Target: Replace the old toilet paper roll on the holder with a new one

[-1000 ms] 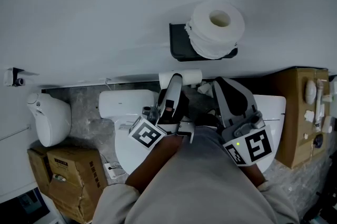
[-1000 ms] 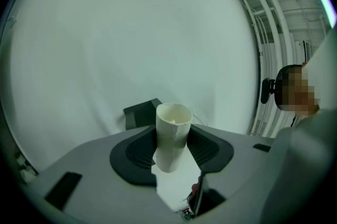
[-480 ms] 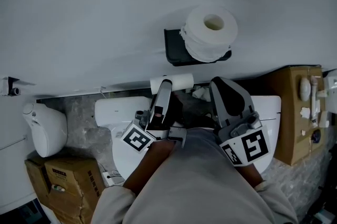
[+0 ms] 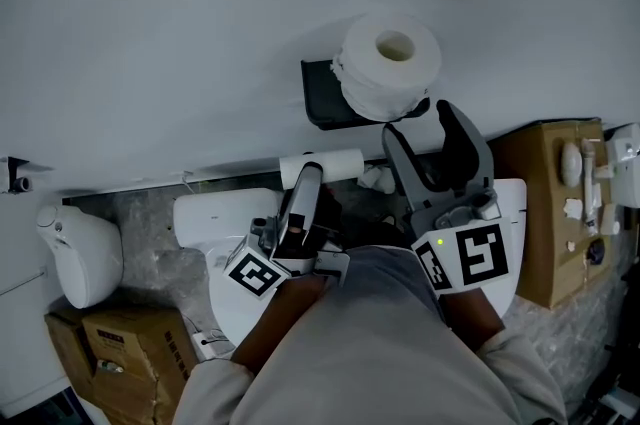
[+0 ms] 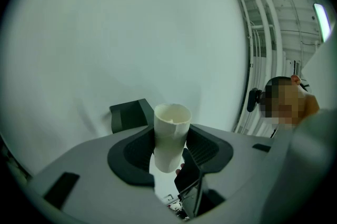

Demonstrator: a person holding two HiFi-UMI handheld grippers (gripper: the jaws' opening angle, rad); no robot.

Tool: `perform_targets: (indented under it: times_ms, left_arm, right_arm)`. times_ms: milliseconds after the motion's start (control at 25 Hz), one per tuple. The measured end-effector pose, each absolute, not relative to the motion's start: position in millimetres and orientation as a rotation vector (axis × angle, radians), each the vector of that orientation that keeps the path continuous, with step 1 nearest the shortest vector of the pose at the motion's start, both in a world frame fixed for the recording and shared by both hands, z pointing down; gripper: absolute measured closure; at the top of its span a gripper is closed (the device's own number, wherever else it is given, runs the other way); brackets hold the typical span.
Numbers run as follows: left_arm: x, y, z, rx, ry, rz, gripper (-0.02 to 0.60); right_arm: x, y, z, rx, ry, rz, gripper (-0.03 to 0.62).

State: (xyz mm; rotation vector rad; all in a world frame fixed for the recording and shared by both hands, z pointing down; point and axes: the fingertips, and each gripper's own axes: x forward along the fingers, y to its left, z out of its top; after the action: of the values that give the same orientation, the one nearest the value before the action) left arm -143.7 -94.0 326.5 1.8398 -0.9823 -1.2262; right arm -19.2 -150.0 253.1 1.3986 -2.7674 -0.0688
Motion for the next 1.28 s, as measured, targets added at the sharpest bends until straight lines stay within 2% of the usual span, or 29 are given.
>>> perform_targets:
  times_ms: [160,400,1280]
  left_arm:
    - [-145,-94,329,1.845,-0.994,-1.212,0.407]
    - [-146,-95,336,1.833,-1.002,-1.187,0.407]
    - [-148,-95,340,1.838,-0.975,-1.184,0.407]
  right_arm:
    - [-28,-170,252,1.413,-2.738,-0.066,0.213]
    - [-45,-191,259,1.375,-2.715,-0.051,0.163]
    - [-48,-206,259,1.343,-2.688,-0.023,0.157]
